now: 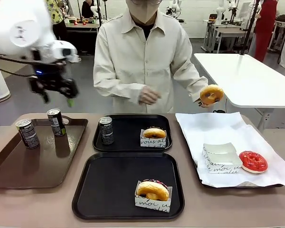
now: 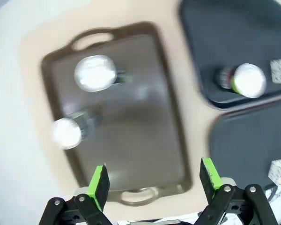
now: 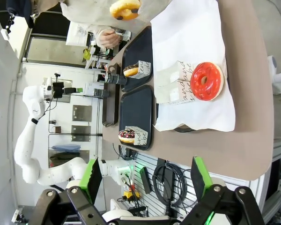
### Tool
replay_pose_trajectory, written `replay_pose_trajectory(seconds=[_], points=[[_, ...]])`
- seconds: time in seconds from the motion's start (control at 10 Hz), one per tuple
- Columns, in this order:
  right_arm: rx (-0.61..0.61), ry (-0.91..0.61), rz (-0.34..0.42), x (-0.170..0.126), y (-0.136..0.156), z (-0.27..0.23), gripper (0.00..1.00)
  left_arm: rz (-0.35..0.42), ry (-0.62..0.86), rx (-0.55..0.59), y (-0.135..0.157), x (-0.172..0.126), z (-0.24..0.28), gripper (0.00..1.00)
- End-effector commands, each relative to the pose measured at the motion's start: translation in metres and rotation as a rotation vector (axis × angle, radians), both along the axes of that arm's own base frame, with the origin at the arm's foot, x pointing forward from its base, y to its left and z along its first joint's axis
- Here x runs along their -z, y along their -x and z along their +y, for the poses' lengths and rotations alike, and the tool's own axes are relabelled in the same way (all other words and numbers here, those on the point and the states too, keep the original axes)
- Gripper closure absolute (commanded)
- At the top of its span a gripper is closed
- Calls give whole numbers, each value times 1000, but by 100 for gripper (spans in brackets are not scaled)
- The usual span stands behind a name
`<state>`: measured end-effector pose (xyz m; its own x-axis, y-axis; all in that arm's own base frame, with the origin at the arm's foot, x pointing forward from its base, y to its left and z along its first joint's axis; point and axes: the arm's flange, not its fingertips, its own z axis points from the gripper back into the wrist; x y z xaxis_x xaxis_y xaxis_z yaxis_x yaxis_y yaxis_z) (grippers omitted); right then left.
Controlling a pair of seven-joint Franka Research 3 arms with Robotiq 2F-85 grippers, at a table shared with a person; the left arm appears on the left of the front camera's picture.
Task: Set up donuts and drinks on trays.
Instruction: Pick up one Pepsi coke from the Handle tray and place it on the Flat Tray without a Pepsi coke.
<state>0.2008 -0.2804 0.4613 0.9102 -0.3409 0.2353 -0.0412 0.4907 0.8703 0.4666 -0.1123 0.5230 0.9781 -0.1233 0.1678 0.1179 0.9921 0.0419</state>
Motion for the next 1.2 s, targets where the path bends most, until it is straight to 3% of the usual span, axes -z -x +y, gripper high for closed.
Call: replay_pose_trajectory(seconds=[0.0, 0.1, 0.3, 0.5, 0.6, 1.1], points=[[-2, -12, -26, -1, -1, -1, 0, 19, -27, -85, -6, -5, 53, 0], [-2, -12, -26, -1, -1, -1, 0, 32, -19, -78, -26, -12, 66, 0], [-2, -12, -26, -1, -1, -1, 0, -4, 46, -203, 32, -7, 116, 0], [-2, -12, -26, -1, -1, -1, 0, 12, 54, -129, 14, -25, 98, 0], [-2, -12, -26, -1, -1, -1, 0, 6, 27, -194, 12, -13, 122, 0], [-2, -12, -26, -1, -1, -1, 0, 6, 27, -194, 12, -13, 122, 0]])
